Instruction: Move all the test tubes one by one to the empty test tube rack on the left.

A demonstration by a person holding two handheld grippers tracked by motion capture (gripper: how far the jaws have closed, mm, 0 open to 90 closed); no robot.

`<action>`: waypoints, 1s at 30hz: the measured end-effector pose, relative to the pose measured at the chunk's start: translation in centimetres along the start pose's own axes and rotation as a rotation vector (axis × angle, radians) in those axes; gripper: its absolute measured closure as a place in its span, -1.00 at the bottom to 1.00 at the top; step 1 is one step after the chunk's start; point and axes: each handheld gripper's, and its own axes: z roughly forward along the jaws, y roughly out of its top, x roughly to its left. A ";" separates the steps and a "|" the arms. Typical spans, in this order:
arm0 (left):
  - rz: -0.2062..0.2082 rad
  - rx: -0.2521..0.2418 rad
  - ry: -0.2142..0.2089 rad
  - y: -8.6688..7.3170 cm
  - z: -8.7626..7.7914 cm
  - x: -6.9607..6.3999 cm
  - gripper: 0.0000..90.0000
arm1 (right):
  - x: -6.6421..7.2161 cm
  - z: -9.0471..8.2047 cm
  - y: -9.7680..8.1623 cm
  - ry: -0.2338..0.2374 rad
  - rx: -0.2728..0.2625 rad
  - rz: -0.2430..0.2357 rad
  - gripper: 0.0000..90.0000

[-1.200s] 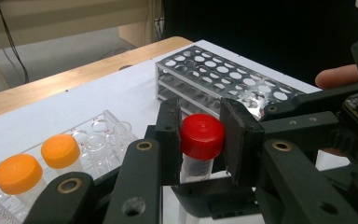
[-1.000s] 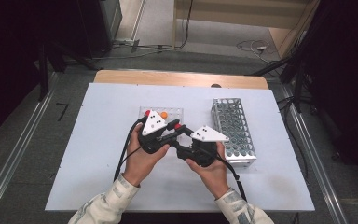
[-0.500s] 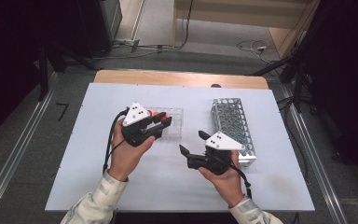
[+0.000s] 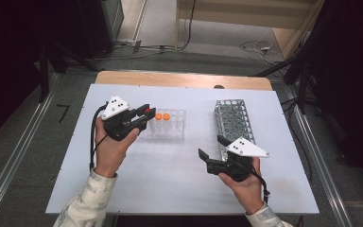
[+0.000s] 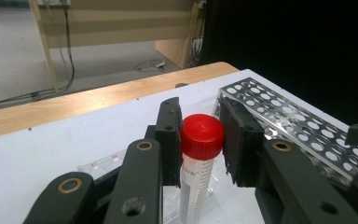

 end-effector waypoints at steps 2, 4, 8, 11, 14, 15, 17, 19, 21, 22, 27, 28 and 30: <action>0.001 -0.003 0.010 0.0 0.0 0.2 0.57 | -0.2 -0.1 -0.2 -0.004 0.002 0.002 -0.61; 0.001 0.000 0.015 0.0 -0.1 0.4 0.57 | -0.4 -0.2 -0.3 -0.006 0.005 0.006 -0.61; -0.004 -0.002 0.024 -0.1 0.0 0.7 0.57 | -0.9 -0.4 -0.5 -0.016 0.007 0.011 -0.60; 0.003 -0.004 0.038 -0.1 0.0 0.8 0.57 | -1.2 -0.6 -0.6 -0.020 0.011 0.023 -0.60; 0.001 -0.004 0.049 -0.1 0.1 1.0 0.57 | -1.4 -0.8 -0.7 -0.027 0.012 0.025 -0.60; 0.001 -0.004 0.053 -0.1 0.1 1.1 0.57 | -1.5 -0.8 -0.7 -0.027 0.010 0.026 -0.60; 0.001 -0.006 0.062 -0.1 0.1 1.3 0.57 | -1.6 -0.9 -0.8 -0.031 0.009 0.026 -0.60; 0.004 -0.001 0.070 -0.1 0.2 1.4 0.57 | -1.8 -1.1 -0.8 -0.031 0.008 0.029 -0.60; 0.001 -0.005 0.076 0.0 0.3 1.6 0.57 | -1.9 -1.1 -0.8 -0.037 0.008 0.032 -0.60; 0.002 -0.005 0.080 0.0 0.4 1.7 0.57 | -2.0 -1.2 -0.8 -0.038 0.008 0.032 -0.60; 0.001 -0.002 0.099 0.2 0.7 2.2 0.57 | -2.3 -1.2 -0.8 -0.039 0.006 0.032 -0.60; -0.001 -0.006 0.101 0.2 0.8 2.3 0.57 | -2.3 -1.2 -0.8 -0.039 0.008 0.034 -0.60; 0.000 -0.002 0.107 0.3 0.9 2.6 0.57 | -2.4 -1.2 -0.8 -0.042 0.008 0.038 -0.60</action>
